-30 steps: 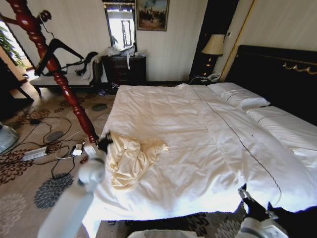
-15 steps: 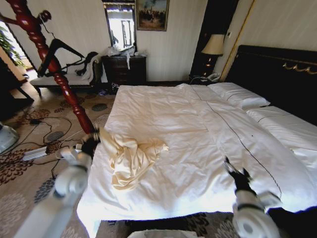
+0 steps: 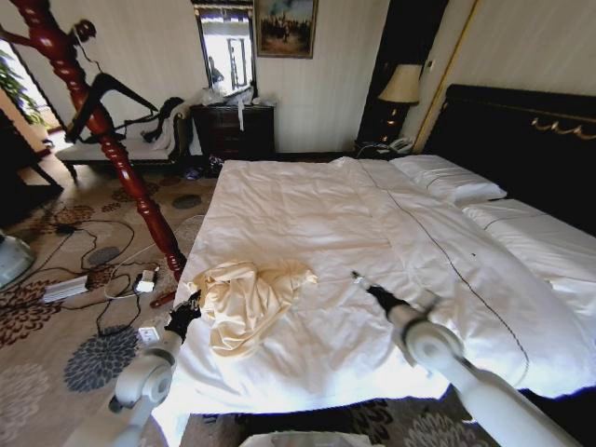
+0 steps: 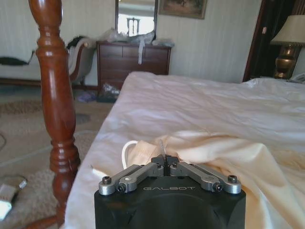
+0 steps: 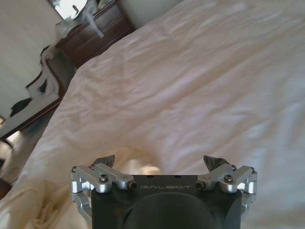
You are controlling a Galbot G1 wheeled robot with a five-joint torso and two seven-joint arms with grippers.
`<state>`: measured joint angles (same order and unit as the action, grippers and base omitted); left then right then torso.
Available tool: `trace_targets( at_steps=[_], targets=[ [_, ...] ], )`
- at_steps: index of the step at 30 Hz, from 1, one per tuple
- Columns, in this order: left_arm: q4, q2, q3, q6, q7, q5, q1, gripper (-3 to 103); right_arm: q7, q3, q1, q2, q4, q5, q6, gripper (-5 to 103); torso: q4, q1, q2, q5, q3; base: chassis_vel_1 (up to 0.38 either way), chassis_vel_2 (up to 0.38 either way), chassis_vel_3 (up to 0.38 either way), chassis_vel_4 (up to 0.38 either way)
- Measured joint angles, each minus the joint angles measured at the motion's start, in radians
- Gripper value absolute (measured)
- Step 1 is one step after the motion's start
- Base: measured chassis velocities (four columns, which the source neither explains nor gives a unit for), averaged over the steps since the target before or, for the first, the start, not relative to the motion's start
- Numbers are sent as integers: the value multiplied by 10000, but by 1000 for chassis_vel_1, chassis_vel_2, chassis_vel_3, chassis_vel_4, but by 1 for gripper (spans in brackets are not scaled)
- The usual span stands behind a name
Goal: Pick up the clothes from the bed and hang them on the clothes hanger.
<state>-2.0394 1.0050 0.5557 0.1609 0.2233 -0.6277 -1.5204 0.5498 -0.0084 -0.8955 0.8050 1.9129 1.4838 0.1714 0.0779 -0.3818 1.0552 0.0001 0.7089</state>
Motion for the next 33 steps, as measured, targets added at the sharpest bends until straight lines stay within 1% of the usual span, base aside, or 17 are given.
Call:
trace_targets(
  at_steps=[1,2,3,4,5,8,10,15,18,23,25,26,28,29,30,31,33],
  targets=[
    [5,27,17,-12,-19,122,-5,0,-10,-807,996,438,-549,60,260,100,0,0,-1,-1,1,0,0,0,0],
    [32,57,39,-23,-22,216,-4,0,26,-1338,1737,800,-1006,57,423,100,-8,-2,-1,0,2,0,0,0,0],
    [59,118,68,-43,-21,339,3,0,209,-1786,2414,1243,-1537,49,592,100,-13,-2,-1,-9,1,0,0,0,0],
    [68,161,82,-46,-18,389,3,0,418,-1978,2752,1565,-1870,55,710,100,-11,-3,-2,-11,2,0,0,0,0],
    [68,161,82,-46,-18,389,3,0,418,-1978,2752,1565,-1870,55,710,100,-11,-3,-2,-11,2,0,0,0,0],
    [17,277,125,-49,8,445,-11,0,1090,-2187,3118,2389,-2654,111,1131,100,4,-1,-1,-4,2,0,0,0,0],
    [9,306,140,-52,23,462,-7,0,1157,-2224,3120,2524,-2802,94,1196,100,6,-1,-2,-3,1,0,0,0,0],
    [39,535,145,-55,121,500,113,0,1157,-2303,3102,3281,-3771,-432,1319,100,1,0,-1,-3,0,0,0,0,0],
    [56,515,73,-55,171,517,125,0,1112,-2306,3129,3455,-4038,-539,1359,100,-1,-1,-2,-3,0,0,0,0,0],
    [67,155,114,-55,274,442,185,0,790,-2416,3167,3475,-4325,-910,1386,101,1,0,-1,-2,0,0,0,0,0],
    [110,105,166,-51,350,353,257,0,638,-2424,3084,3447,-4348,-1048,1361,91,0,0,-1,-2,-1,0,0,0,0],
    [110,105,166,-51,350,353,257,0,638,-2424,3084,3447,-4348,-1048,1361,91,0,0,-1,-2,-1,0,0,0,0],
    [139,107,187,-50,412,313,311,0,398,-2457,2980,3340,-4353,-1240,1211,80,0,0,0,-3,-1,0,0,0,0],
    [140,109,200,-49,434,300,328,0,275,-2480,2938,3272,-4361,-1353,1127,80,0,0,-1,-3,0,0,0,0,0],
    [140,108,218,-49,452,285,339,0,144,-2501,2900,3201,-4369,-1450,1022,75,1,1,-1,-2,0,0,0,0,0],
    [140,108,218,-49,452,285,339,0,144,-2501,2900,3201,-4369,-1450,1022,75,1,1,-1,-2,0,0,0,0,0],
    [135,97,263,-46,470,272,344,0,-74,-2514,2826,3085,-4371,-1530,834,64,1,0,-1,-2,-1,0,0,0,0]
  ],
)
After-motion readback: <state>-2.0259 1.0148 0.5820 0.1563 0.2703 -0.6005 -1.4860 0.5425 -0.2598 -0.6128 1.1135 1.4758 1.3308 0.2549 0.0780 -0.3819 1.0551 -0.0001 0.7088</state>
